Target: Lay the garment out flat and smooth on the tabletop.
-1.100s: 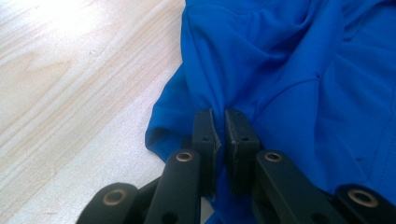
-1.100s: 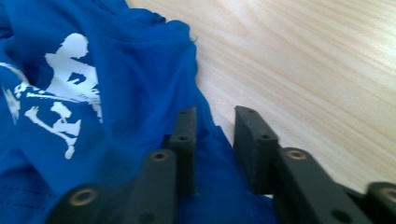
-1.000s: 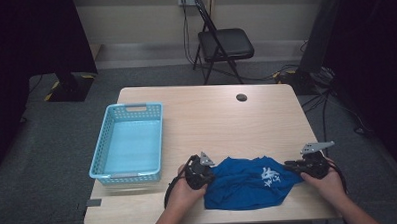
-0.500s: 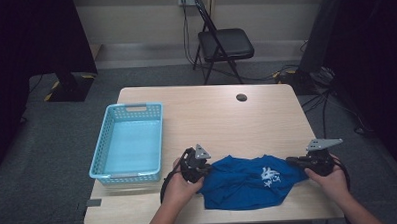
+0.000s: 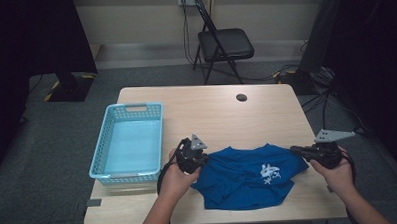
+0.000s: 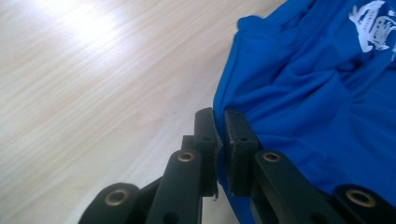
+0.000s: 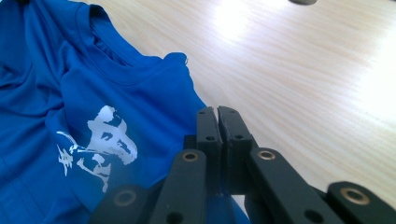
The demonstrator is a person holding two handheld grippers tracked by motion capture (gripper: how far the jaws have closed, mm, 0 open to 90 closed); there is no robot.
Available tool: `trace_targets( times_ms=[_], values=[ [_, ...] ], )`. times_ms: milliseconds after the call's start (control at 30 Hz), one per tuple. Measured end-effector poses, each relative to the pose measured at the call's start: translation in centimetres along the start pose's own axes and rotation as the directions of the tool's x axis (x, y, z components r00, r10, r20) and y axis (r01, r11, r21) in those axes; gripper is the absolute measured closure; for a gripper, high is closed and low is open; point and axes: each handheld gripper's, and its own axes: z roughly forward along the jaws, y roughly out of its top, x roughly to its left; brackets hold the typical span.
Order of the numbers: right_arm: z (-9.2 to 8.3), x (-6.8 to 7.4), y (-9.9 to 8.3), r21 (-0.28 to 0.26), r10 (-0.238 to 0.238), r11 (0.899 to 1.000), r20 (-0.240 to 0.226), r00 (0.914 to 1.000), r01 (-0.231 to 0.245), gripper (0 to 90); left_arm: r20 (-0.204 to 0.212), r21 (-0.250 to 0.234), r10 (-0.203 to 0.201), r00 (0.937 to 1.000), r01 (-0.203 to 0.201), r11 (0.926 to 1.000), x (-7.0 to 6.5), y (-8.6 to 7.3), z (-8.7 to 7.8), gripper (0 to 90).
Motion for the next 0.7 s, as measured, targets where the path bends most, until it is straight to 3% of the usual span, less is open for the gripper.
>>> trace_targets(
  times_ms=[200, 700],
  values=[
    [-0.1, -0.3, 0.9, -0.029, -0.001, 1.0, 0.011, 0.9999, 0.001, 87.8, -0.026, -0.028, -0.017, 0.9995, 0.016, 0.9995, 1.1, 0.6, -0.3, 84.9],
    [0.5, -0.9, 3.5, -0.052, -0.019, 0.998, 0.036, 0.9992, 0.021, 87.8, -0.07, -0.032, -0.02, 0.9973, 0.018, 0.9993, 3.0, 2.5, -0.4, 85.0]
  ],
)
